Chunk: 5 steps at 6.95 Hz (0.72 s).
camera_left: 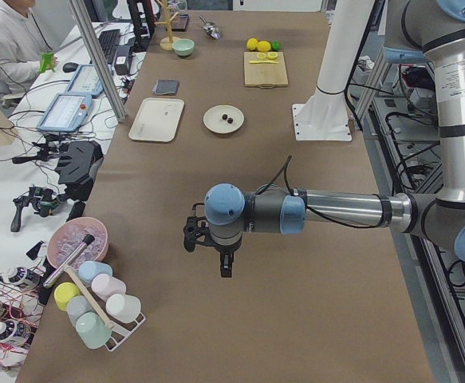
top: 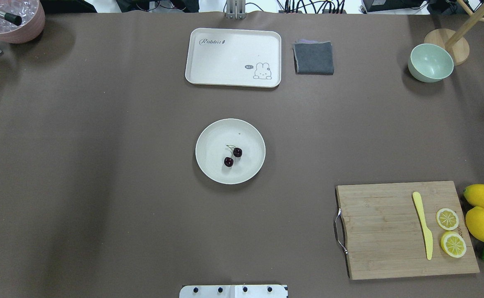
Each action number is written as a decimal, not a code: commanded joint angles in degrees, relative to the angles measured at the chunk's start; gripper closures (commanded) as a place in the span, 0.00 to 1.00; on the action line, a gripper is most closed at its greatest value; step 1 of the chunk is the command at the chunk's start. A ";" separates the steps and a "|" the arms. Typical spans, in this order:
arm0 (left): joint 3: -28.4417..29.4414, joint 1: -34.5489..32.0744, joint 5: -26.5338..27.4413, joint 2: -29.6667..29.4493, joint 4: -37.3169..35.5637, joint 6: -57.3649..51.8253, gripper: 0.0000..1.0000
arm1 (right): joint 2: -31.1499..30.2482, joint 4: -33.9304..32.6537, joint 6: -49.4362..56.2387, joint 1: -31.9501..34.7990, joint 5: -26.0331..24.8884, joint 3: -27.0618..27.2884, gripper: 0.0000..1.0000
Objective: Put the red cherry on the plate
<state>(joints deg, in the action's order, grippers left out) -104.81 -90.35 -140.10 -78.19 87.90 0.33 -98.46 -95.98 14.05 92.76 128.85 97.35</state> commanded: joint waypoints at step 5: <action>-0.66 -0.35 0.00 0.59 -0.01 -0.07 0.02 | -0.68 0.09 0.18 -0.03 0.87 0.30 0.00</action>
